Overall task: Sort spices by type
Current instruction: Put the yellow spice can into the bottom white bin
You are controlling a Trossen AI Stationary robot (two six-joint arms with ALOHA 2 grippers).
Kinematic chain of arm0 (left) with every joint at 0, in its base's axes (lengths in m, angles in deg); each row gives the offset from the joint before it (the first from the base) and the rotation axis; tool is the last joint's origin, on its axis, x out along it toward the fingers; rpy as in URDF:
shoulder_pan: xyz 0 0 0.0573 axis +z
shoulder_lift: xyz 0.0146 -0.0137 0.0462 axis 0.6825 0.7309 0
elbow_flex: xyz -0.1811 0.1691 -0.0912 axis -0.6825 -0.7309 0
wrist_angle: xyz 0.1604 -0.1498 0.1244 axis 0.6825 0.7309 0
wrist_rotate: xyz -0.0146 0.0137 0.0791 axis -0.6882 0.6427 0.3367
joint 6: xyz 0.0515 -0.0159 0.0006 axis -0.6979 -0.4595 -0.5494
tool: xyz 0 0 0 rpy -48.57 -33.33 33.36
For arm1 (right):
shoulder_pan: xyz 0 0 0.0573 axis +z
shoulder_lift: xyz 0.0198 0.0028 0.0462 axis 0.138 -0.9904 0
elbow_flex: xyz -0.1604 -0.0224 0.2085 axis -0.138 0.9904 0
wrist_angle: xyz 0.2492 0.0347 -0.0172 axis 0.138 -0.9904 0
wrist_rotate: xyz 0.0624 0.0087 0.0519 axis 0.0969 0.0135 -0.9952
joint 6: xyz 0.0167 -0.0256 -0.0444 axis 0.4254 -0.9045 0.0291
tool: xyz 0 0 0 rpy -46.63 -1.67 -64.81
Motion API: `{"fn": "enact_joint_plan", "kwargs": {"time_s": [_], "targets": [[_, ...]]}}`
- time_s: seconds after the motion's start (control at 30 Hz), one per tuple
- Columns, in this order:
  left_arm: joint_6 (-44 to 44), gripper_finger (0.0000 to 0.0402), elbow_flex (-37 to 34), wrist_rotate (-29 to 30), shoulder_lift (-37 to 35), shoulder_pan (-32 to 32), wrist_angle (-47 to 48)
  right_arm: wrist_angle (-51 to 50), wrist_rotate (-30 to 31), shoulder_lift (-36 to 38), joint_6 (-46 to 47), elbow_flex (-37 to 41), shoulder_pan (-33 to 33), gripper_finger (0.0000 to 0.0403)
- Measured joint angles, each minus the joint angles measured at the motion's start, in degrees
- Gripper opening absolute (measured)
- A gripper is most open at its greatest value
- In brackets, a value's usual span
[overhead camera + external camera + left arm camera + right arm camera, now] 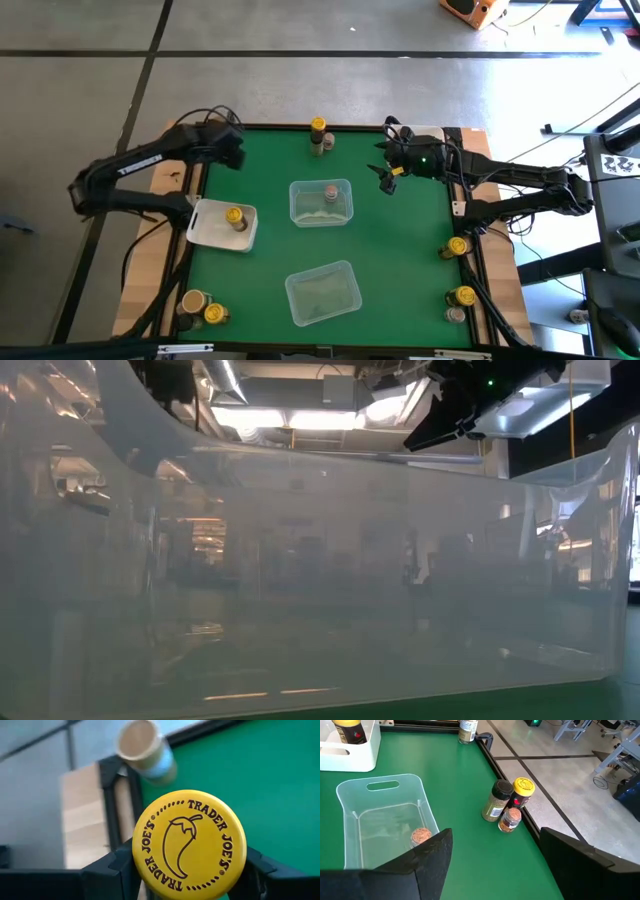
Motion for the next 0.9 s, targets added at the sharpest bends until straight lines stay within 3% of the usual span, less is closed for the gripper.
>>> {"fn": "enact_joint_plan", "kwargs": {"time_s": [0.27, 0.47, 0.63, 0.9], "targets": [[0.84, 0.0209, 1.50, -14.66, -2.89, -6.65, 3.46, 0.04, 0.00, 0.00, 0.00, 0.00, 0.00, 0.0299], [5.93, 0.0209, 1.50, -14.11, -3.84, -10.19, 12.30, 0.04, 0.01, 0.00, 0.00, 0.00, 0.00, 0.0299], [9.13, 0.0209, 1.50, -14.38, -7.19, -12.93, 13.20, 0.17, 0.00, 0.00, 0.00, 0.00, -0.02, 0.0299], [16.95, 0.0209, 1.50, -21.50, -10.87, -18.15, 19.70, 1.81, 0.00, 0.01, 0.00, 0.00, -0.02, 0.0299]]}}
